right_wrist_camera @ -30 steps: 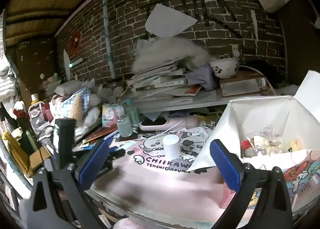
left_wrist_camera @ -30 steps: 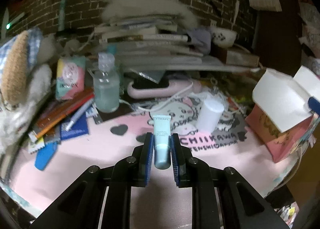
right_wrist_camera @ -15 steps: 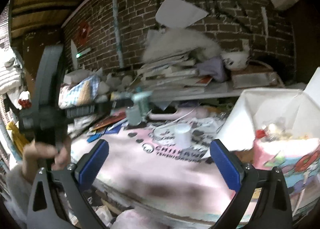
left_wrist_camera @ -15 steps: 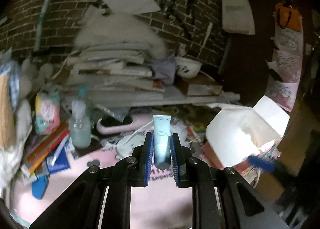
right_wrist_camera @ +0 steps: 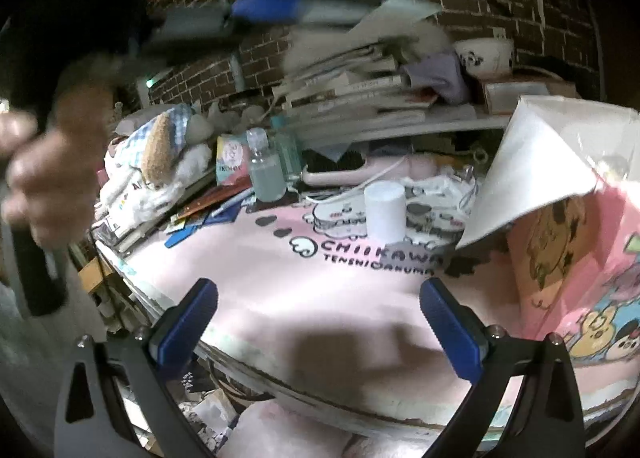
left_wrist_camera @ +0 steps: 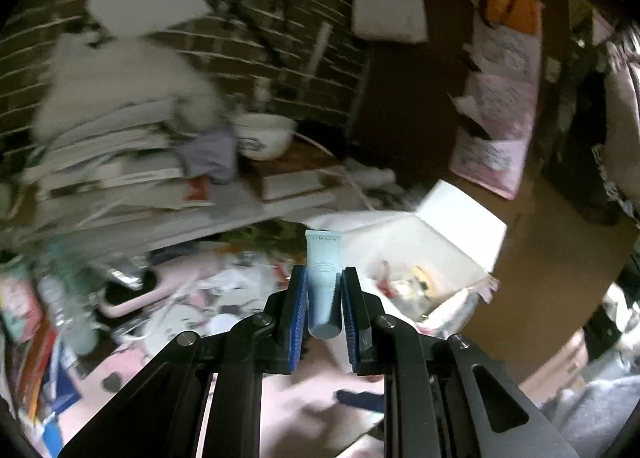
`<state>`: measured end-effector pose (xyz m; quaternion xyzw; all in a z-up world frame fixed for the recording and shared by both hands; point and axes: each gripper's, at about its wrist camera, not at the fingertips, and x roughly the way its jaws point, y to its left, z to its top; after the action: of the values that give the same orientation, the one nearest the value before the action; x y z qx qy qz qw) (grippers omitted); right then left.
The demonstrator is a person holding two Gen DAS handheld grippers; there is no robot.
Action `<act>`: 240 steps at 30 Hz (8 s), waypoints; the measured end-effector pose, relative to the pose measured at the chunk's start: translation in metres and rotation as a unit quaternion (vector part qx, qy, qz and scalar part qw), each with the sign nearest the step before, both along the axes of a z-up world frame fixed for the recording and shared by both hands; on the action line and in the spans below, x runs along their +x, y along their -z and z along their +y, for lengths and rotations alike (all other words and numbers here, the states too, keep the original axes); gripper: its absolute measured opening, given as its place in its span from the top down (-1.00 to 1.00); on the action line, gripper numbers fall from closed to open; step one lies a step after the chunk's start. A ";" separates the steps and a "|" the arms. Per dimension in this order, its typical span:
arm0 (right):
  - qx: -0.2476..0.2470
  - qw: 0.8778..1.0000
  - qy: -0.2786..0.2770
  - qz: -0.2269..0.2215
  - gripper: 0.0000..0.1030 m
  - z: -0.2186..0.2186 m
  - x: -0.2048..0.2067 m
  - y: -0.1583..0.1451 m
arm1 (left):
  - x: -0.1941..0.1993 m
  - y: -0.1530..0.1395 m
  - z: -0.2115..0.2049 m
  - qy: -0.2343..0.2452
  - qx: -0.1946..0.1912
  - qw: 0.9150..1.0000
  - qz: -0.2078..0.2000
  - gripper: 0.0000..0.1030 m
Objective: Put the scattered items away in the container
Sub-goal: 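Lift the light blue tube and carry it toward the white box, then lower the tube into the white box and open the left gripper, then withdraw the left gripper from the box back over the desk, then grasp the white cylindrical cup with the right gripper, then lift the white cup and carry it into the white box, then open the right gripper to drop the white cup in the box, then withdraw the right gripper from the box back over the desk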
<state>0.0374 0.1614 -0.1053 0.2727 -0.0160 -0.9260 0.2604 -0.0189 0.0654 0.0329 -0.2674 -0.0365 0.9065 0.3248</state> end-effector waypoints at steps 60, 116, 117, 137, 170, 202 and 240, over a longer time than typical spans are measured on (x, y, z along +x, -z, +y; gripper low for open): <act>-0.071 0.996 0.016 -0.056 -0.96 0.053 -0.008 0.022 | -0.022 -0.002 0.107 0.011 -0.147 0.989 0.006 -0.69; 0.164 0.975 0.147 -0.035 -0.95 -0.077 -0.135 0.003 | 0.075 0.109 -0.176 -0.322 0.101 0.939 0.069 -0.91; 0.164 0.975 0.147 -0.039 -0.95 -0.076 -0.136 0.005 | 0.073 0.111 -0.176 -0.318 0.103 0.940 0.065 -0.91; 0.137 0.981 0.099 -0.097 0.27 -0.077 -0.138 0.028 | 0.073 0.112 -0.171 -0.310 0.101 0.943 0.061 -0.91; 0.161 0.980 0.101 0.055 0.27 -0.030 -0.054 -0.090 | 0.075 0.105 -0.140 -0.297 0.070 0.952 0.035 -0.91; 0.344 0.909 0.144 -0.184 0.27 0.120 -0.118 -0.095 | 0.055 0.107 -0.074 -0.223 0.010 0.975 0.001 -0.91; 0.322 0.925 0.194 -0.061 -0.69 0.114 -0.090 -0.108 | 0.052 0.078 -0.056 -0.249 -0.031 0.968 0.019 -0.91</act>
<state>-0.0521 0.2751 0.0028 0.3891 0.2146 -0.8954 -0.0273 0.0331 0.0096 -0.0454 -0.2423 -0.0680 0.9644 0.0808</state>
